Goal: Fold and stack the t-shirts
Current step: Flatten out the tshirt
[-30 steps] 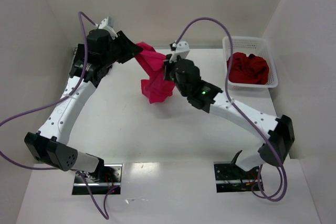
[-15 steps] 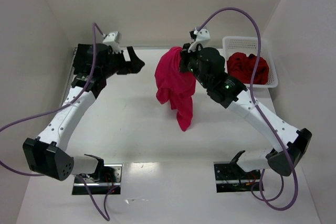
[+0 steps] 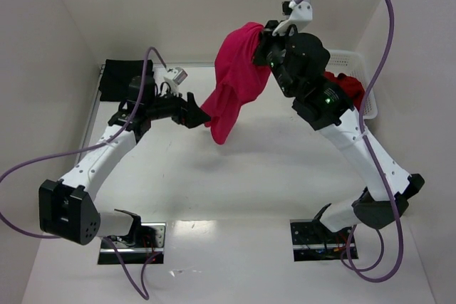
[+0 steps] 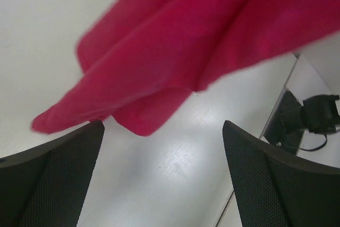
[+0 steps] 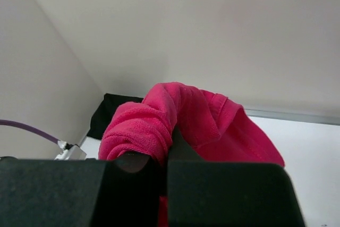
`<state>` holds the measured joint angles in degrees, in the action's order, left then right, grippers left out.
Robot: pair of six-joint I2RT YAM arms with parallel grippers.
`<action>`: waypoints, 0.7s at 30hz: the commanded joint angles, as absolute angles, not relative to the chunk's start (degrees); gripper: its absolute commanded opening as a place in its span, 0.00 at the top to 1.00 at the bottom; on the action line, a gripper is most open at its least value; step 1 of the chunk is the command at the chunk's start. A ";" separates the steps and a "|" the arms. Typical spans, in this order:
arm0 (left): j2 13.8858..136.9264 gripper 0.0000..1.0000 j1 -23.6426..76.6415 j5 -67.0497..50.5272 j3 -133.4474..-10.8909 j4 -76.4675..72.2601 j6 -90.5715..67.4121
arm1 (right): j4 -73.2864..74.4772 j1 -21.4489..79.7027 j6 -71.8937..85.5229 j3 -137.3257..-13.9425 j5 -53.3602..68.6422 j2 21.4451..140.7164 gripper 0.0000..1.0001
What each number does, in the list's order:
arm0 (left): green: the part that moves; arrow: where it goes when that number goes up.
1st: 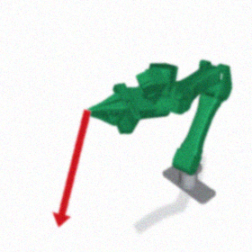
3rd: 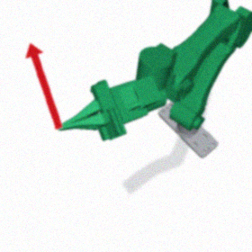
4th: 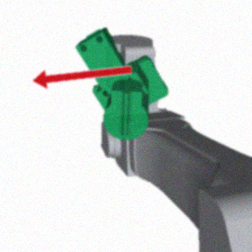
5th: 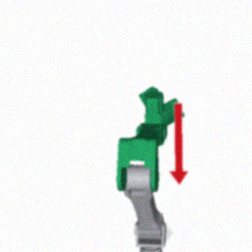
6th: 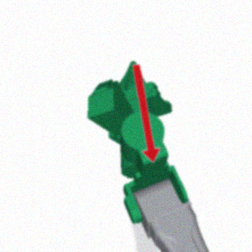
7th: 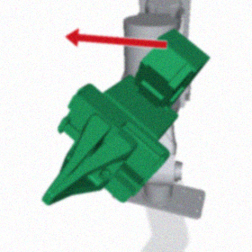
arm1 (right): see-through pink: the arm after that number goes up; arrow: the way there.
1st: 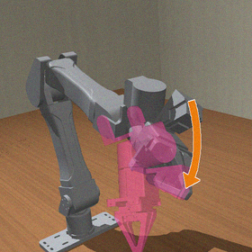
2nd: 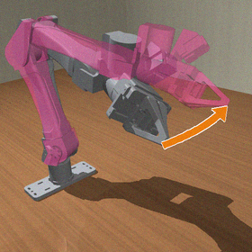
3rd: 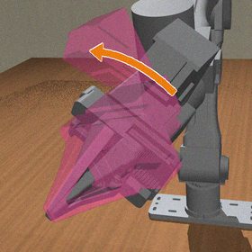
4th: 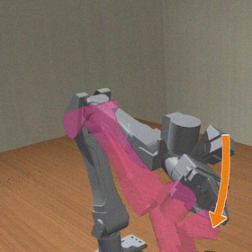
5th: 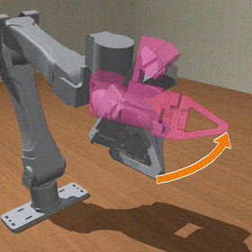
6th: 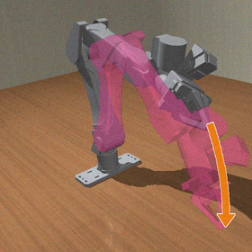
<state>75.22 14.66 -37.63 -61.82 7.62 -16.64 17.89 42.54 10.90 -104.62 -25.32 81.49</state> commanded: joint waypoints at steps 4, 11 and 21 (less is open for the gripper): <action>76.11 0.00 14.85 -45.97 -60.64 -4.82 -12.91 | 20.12 42.80 13.62 -108.37 -21.98 82.09 1.00; 82.61 0.03 15.56 -43.94 -62.67 -4.04 -6.07 | 22.06 42.80 15.29 -111.44 -20.57 79.80 1.00; 91.14 0.07 21.26 -50.53 -66.36 -3.68 -2.63 | 25.93 42.80 16.96 -117.86 -19.42 80.33 1.00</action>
